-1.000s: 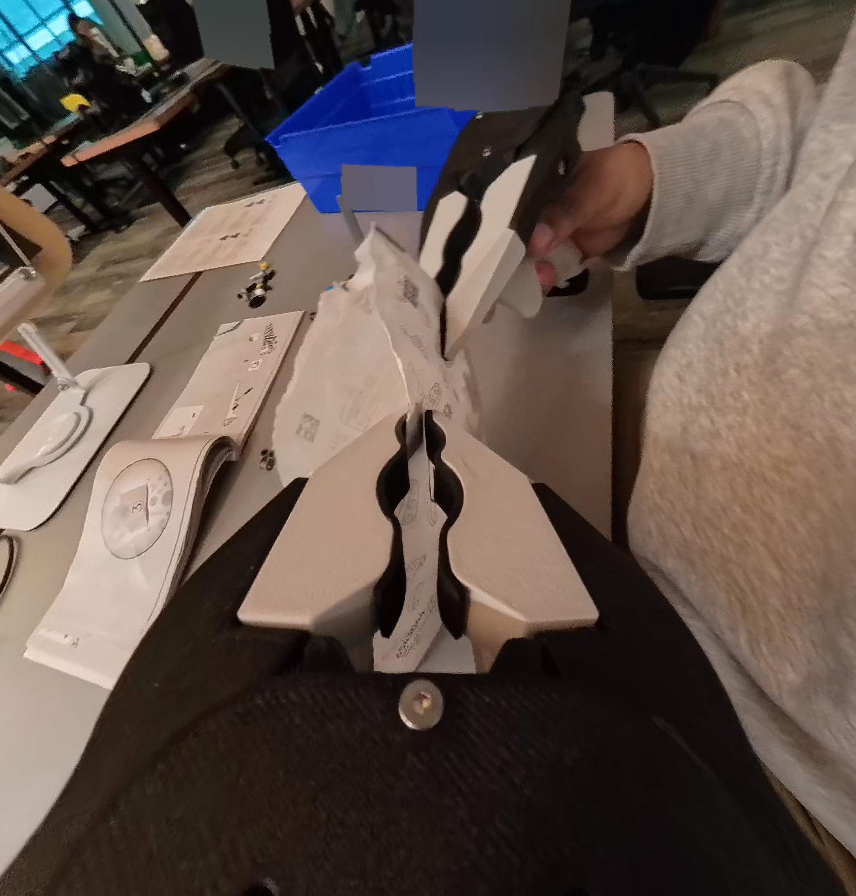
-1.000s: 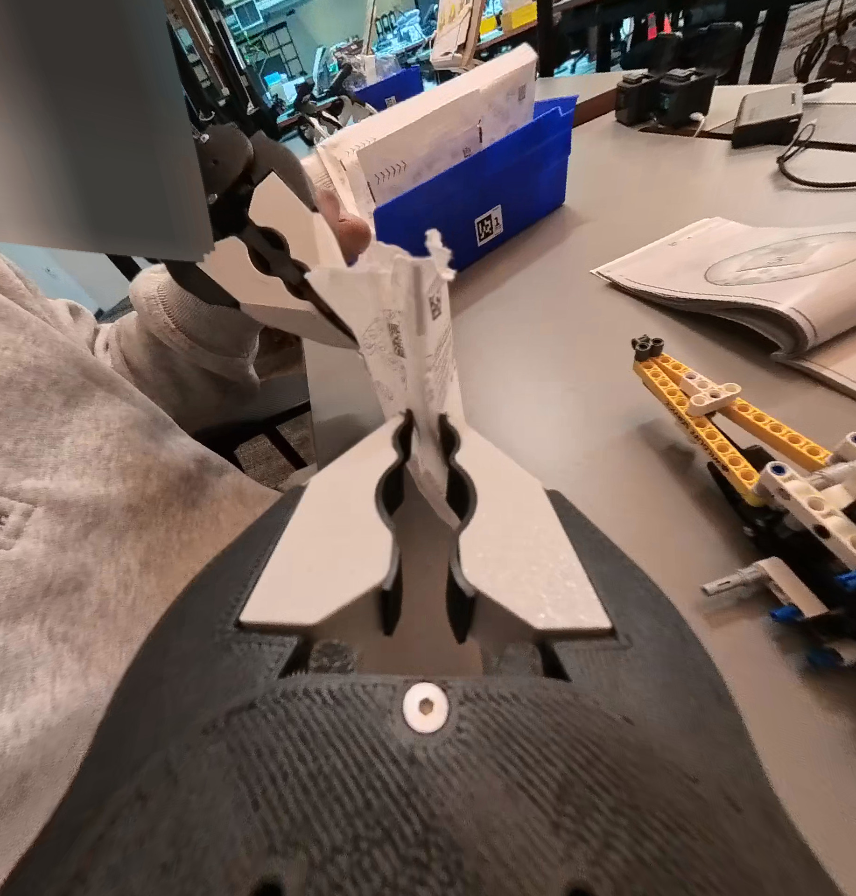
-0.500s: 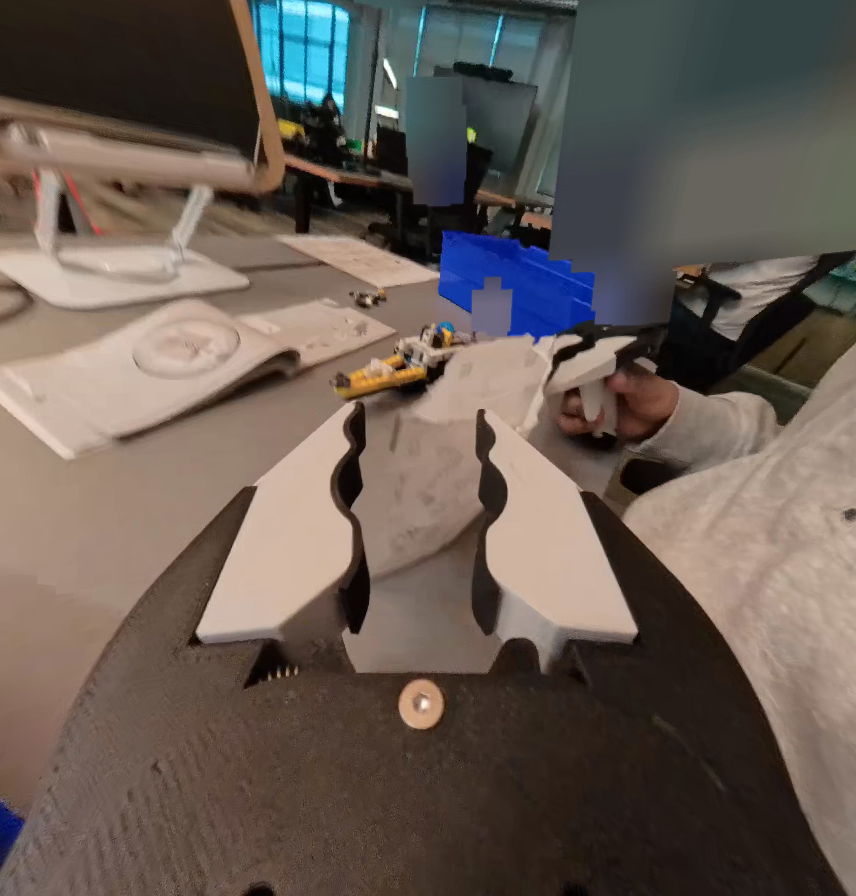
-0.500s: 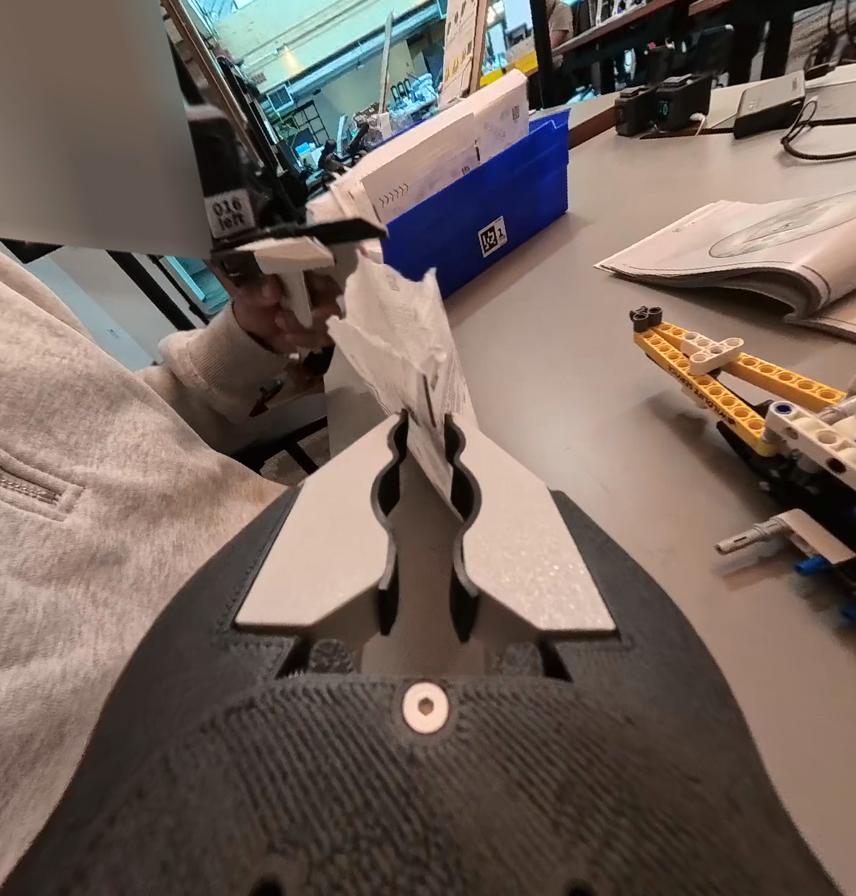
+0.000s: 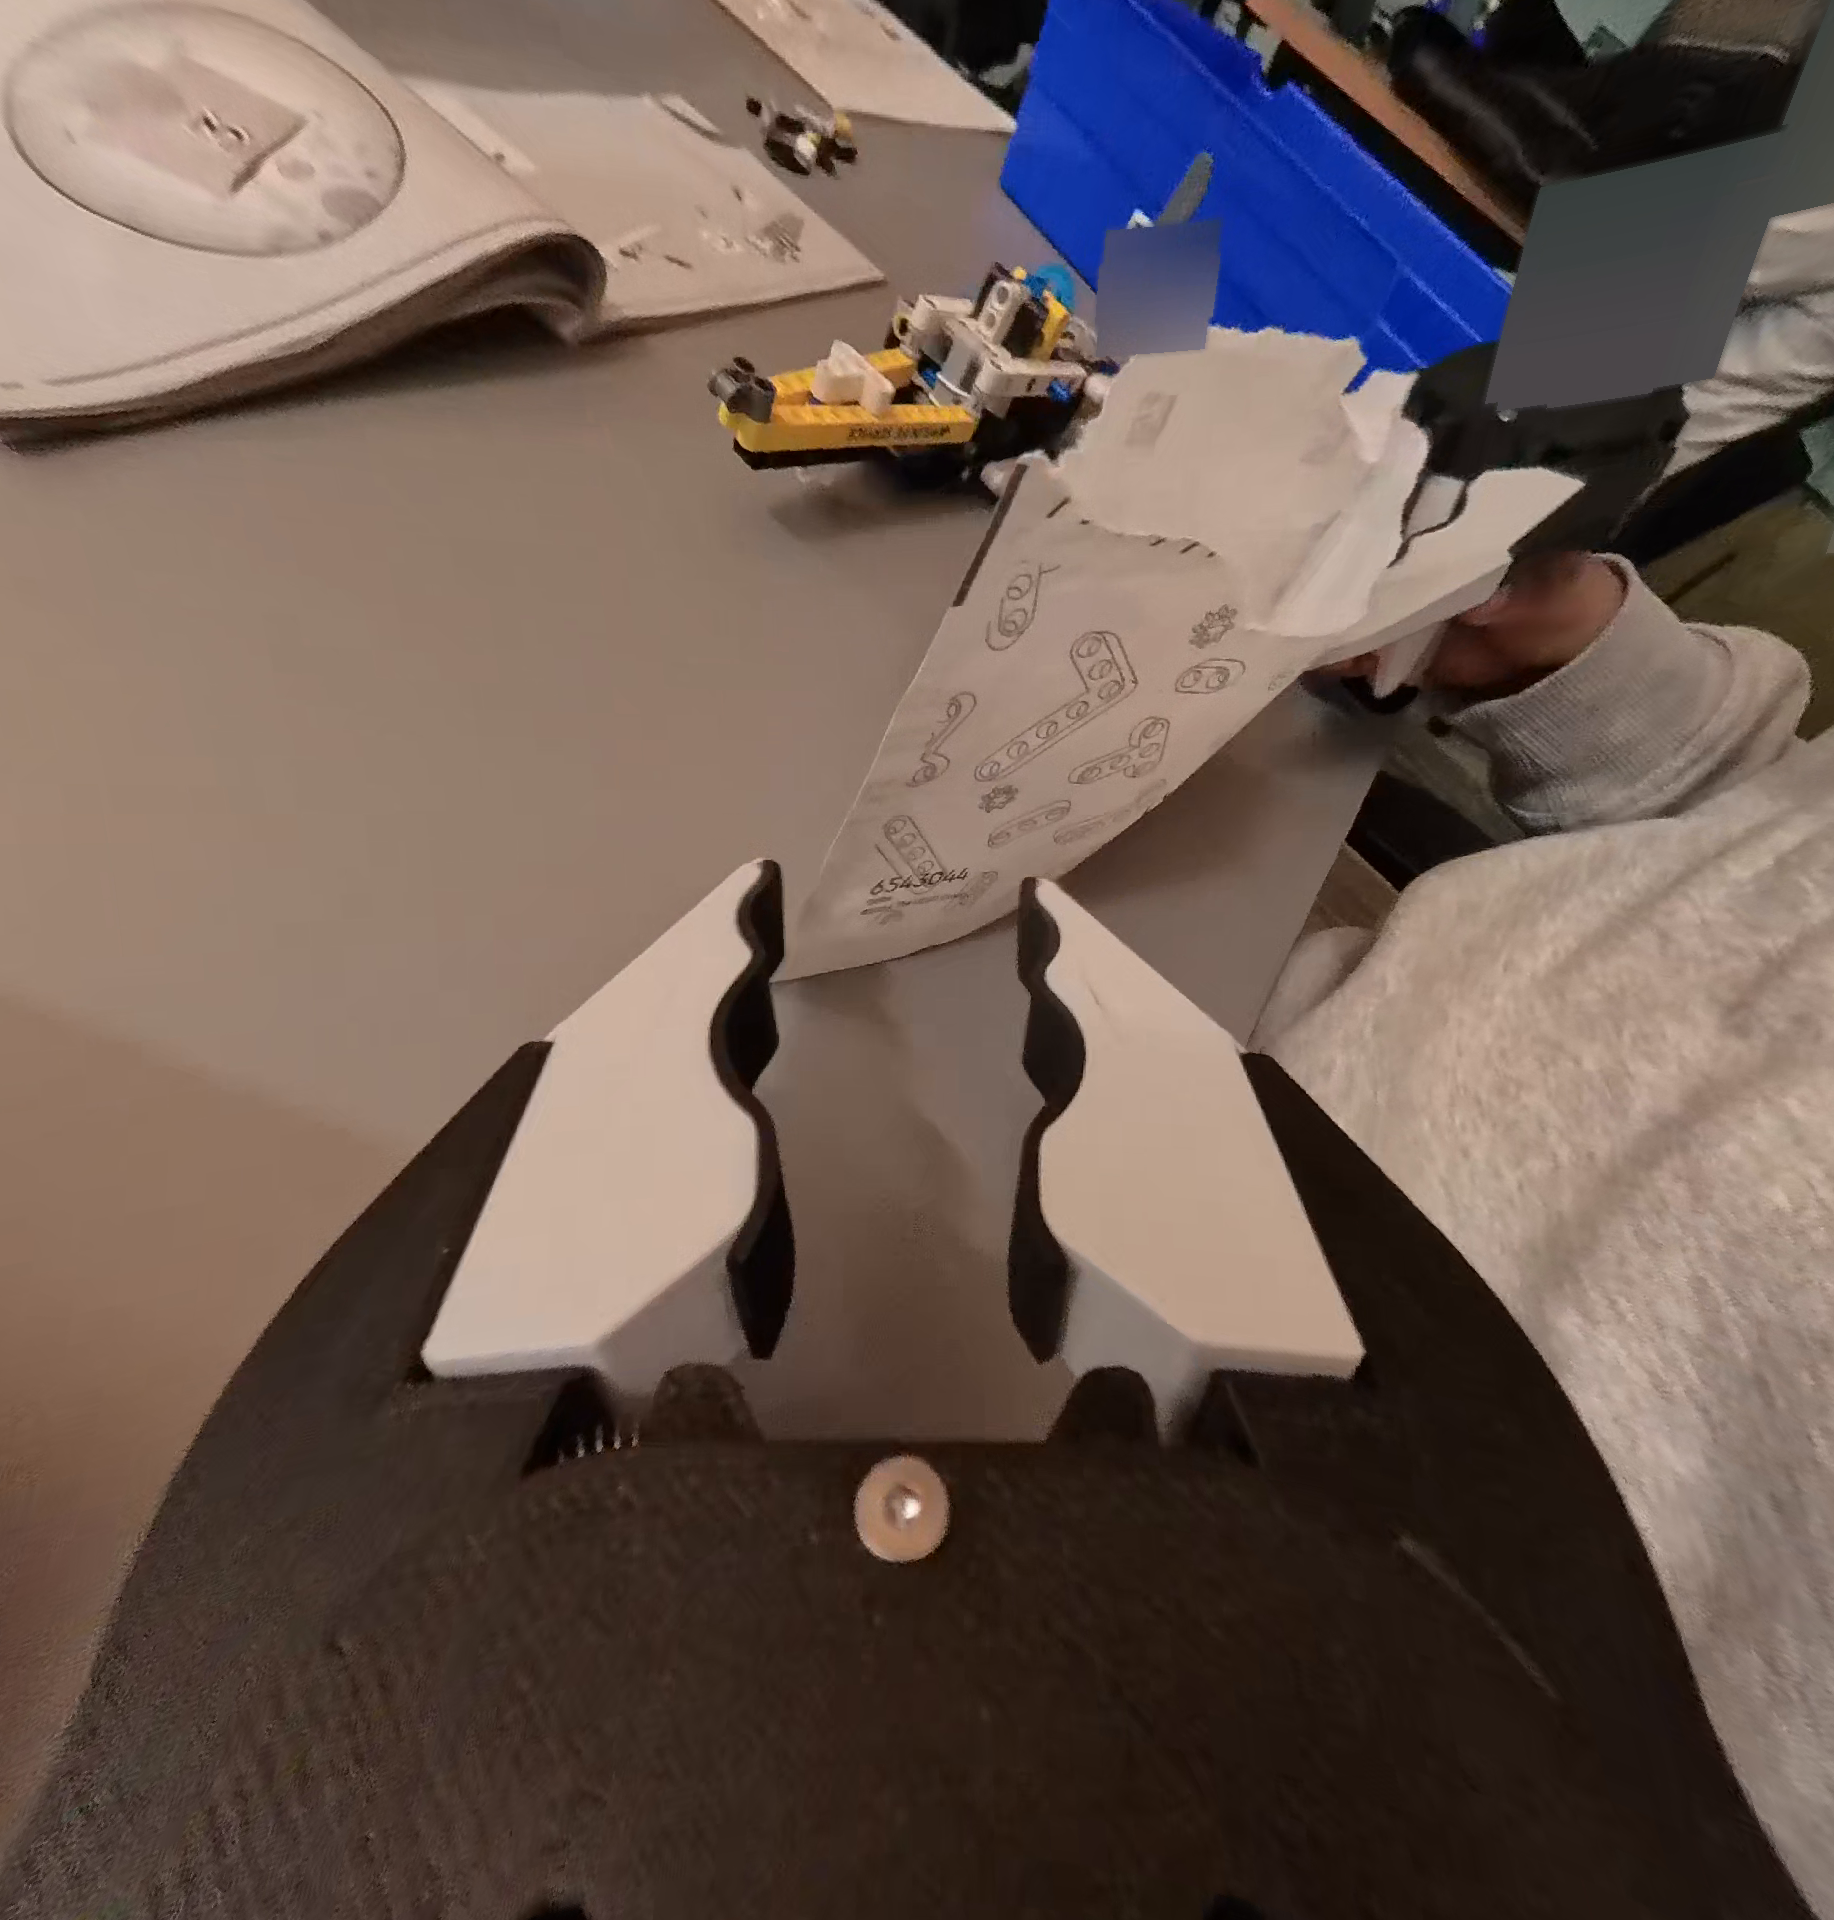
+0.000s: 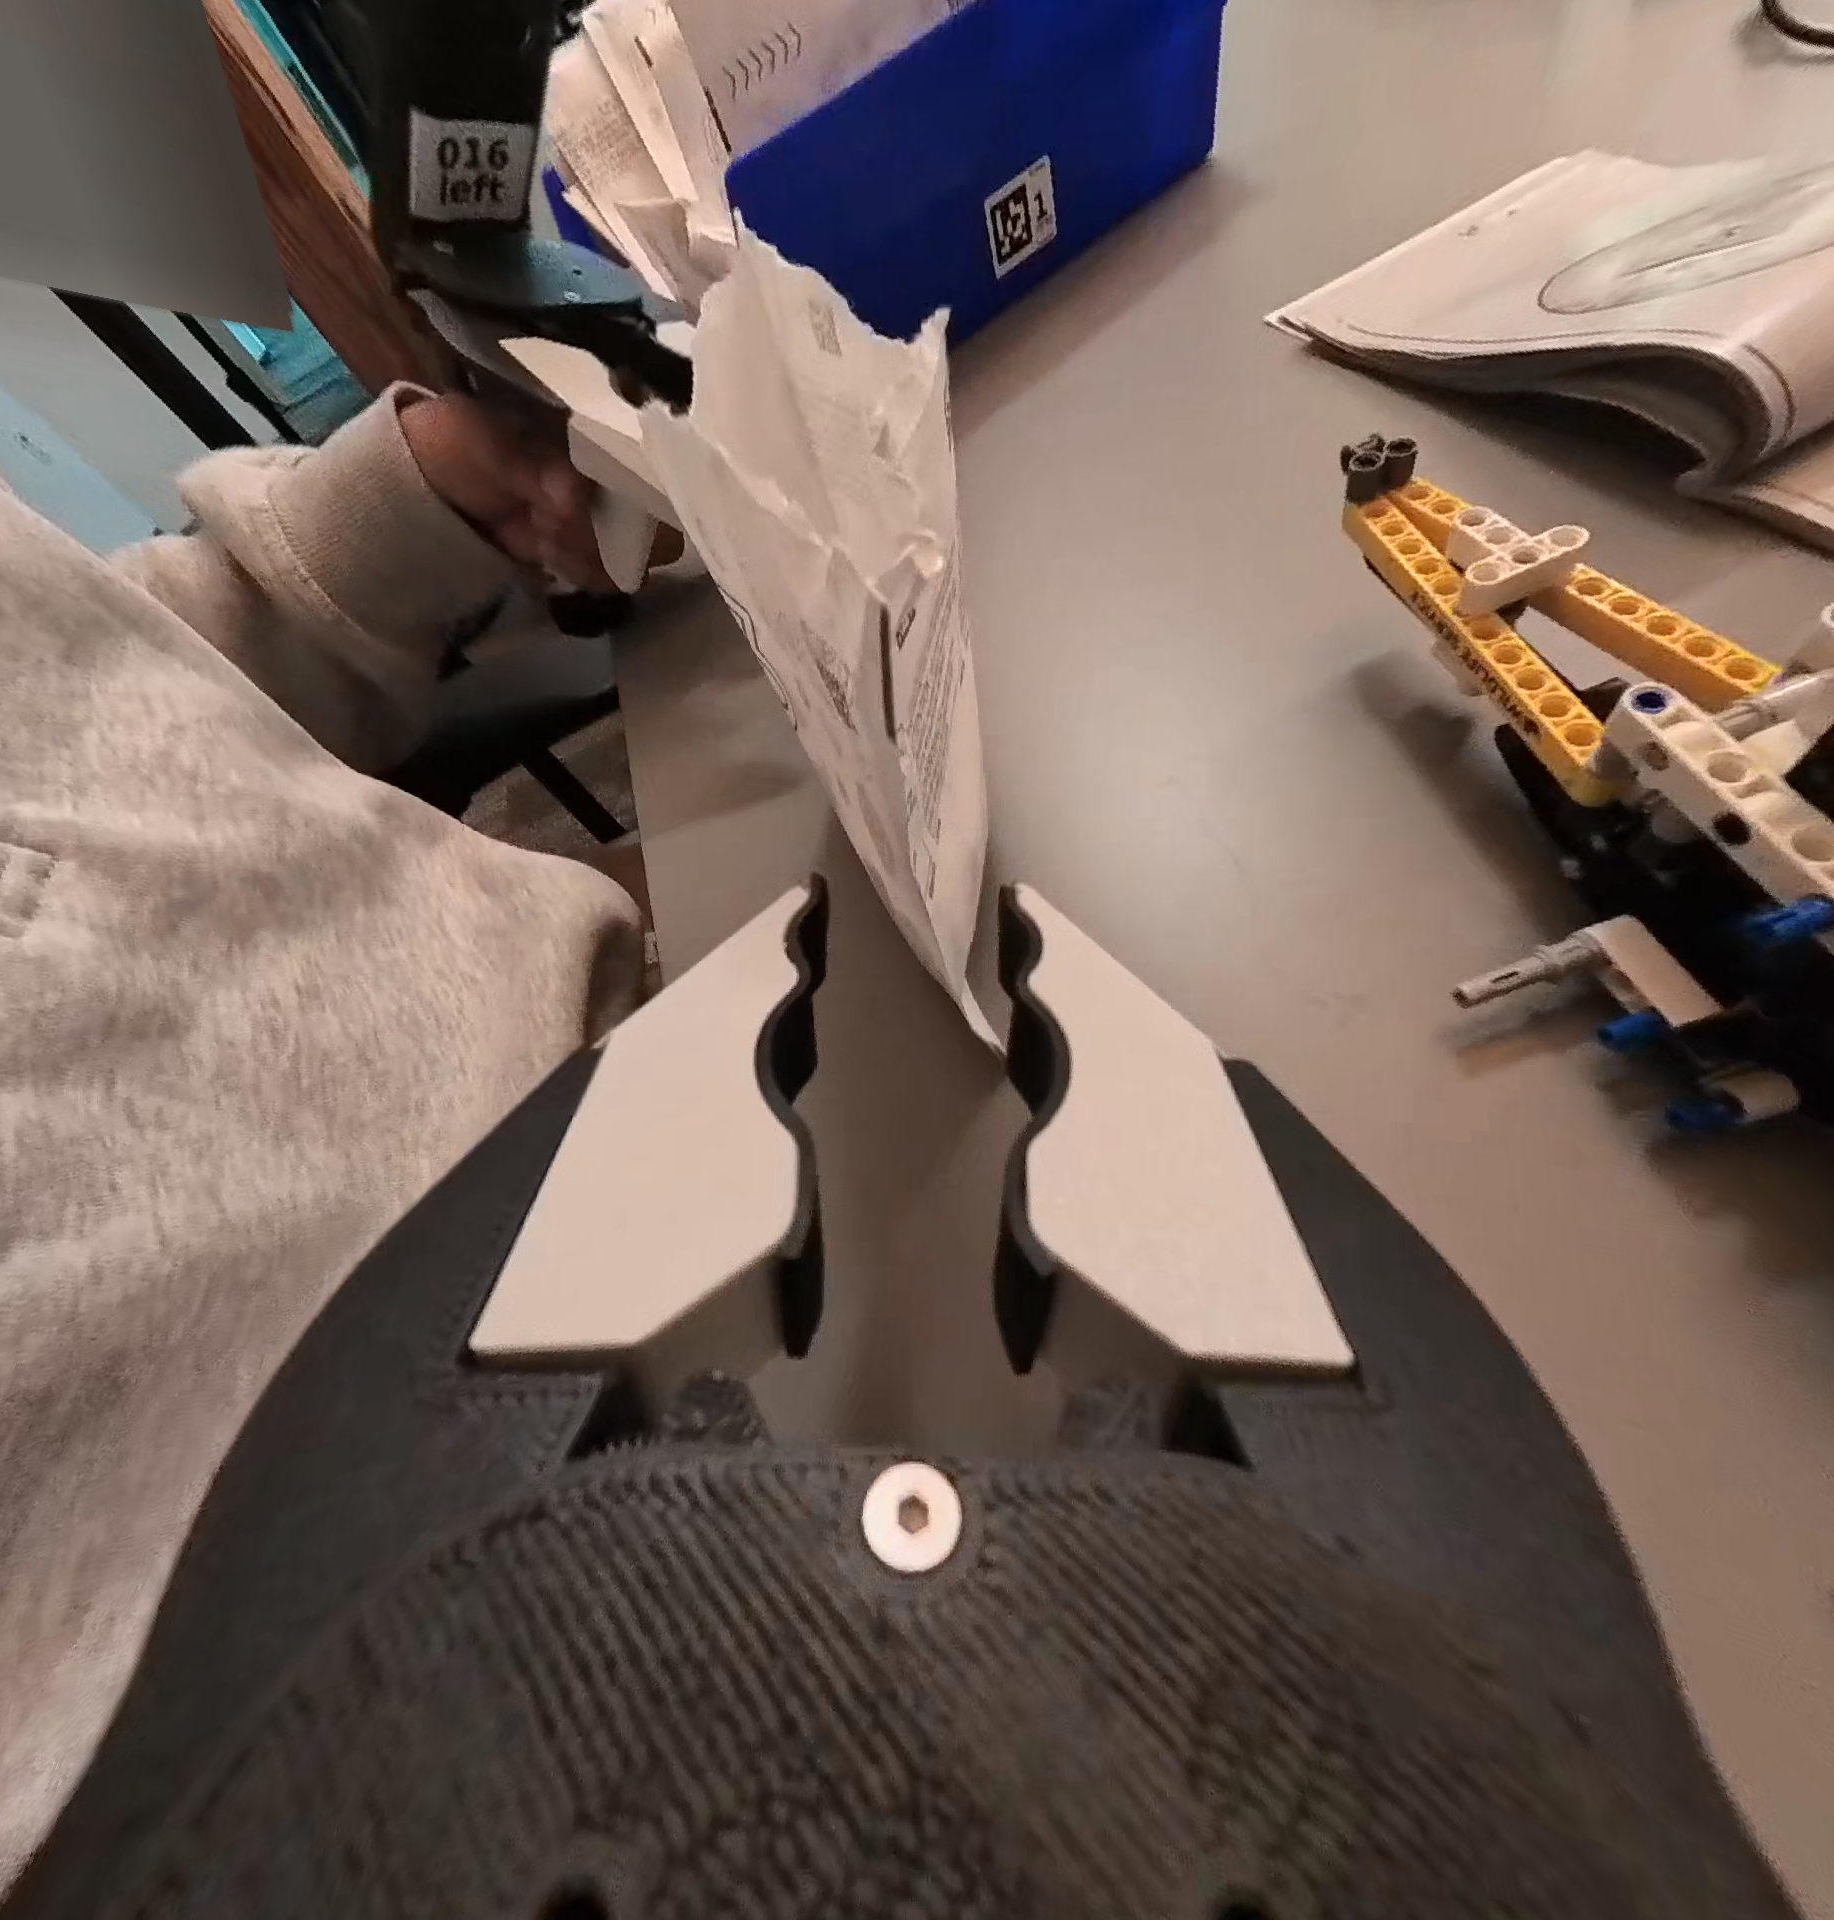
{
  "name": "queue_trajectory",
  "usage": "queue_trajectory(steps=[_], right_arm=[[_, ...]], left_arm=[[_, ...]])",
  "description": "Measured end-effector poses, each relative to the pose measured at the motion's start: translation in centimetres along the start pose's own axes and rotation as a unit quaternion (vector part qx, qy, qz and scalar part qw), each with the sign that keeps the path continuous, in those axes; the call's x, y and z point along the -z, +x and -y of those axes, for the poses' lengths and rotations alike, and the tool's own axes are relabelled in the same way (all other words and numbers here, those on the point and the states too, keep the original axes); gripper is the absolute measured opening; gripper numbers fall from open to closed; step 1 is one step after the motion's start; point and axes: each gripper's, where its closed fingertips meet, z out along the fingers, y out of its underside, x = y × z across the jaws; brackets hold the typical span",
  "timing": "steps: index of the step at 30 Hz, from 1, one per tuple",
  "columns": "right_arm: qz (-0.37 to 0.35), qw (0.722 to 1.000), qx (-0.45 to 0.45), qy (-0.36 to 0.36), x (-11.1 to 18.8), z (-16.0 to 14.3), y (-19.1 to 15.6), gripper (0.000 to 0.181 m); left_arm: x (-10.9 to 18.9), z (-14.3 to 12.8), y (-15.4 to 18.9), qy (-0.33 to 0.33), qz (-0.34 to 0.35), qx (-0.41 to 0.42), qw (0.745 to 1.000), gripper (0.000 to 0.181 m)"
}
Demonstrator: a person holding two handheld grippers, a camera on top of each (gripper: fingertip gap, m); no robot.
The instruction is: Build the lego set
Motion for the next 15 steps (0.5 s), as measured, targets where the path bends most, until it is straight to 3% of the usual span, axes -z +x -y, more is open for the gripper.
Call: queue_trajectory(steps=[5, 15], right_arm=[[-0.005, 1.000, -0.001, -0.016, -0.5, -0.6, 0.3, 0.009], [0.016, 0.998, -0.061, -0.007, -2.7, 0.3, -0.4, 0.005]], left_arm=[[-0.3, -0.3, 0.1, -0.014, -0.002, 0.001, 1.000, 0.005], [-1.0, 0.4, -0.6, -0.029, 0.041, -0.006, 0.999, 0.000]])
